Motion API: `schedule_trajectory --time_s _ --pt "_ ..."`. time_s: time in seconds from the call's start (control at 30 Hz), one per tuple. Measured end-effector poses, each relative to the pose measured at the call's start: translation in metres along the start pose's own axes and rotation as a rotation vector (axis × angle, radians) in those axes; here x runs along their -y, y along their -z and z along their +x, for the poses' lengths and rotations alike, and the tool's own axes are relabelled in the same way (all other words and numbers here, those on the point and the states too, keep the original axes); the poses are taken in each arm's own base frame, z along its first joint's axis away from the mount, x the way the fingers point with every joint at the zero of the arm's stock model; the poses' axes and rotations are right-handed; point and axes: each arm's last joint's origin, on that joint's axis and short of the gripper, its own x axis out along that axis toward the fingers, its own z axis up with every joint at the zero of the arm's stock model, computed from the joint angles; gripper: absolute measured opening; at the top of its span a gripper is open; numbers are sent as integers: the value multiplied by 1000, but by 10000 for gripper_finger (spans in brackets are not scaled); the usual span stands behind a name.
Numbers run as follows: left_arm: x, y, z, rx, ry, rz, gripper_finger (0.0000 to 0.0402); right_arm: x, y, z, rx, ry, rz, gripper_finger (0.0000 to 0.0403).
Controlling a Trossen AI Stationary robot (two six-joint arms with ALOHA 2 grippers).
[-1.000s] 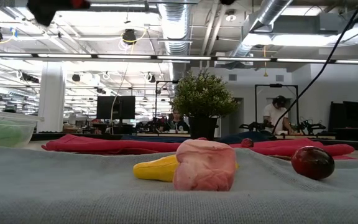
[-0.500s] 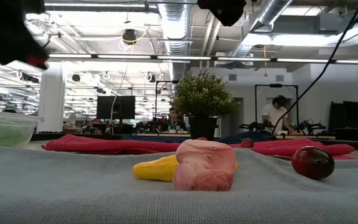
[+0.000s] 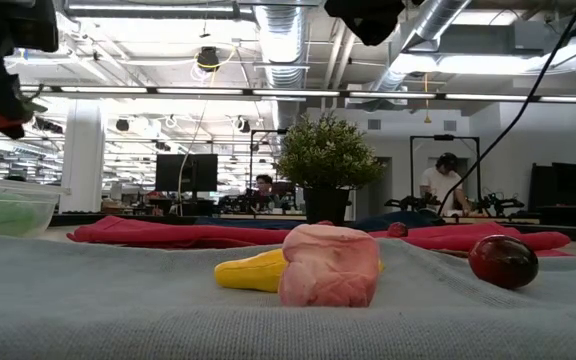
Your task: Pick and placing Produce into tupperware
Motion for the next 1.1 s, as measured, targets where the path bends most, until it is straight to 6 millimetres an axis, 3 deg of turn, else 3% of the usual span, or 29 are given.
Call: schedule_trajectory --time_s 0.43,0.77,0.9,1.1 --pt "-1 3 0 -80 -3 -37 164 -8 0 0 -3 -18 -14 26" --pt "-2 2 0 -47 -16 -28 236 -12 3 0 -25 -31 -4 33" --pt "0 -1 0 35 -10 -46 251 -12 3 0 -29 -29 3 27" --pt "15 -10 2 289 36 47 251 -16 3 0 -29 -38 -5 30"
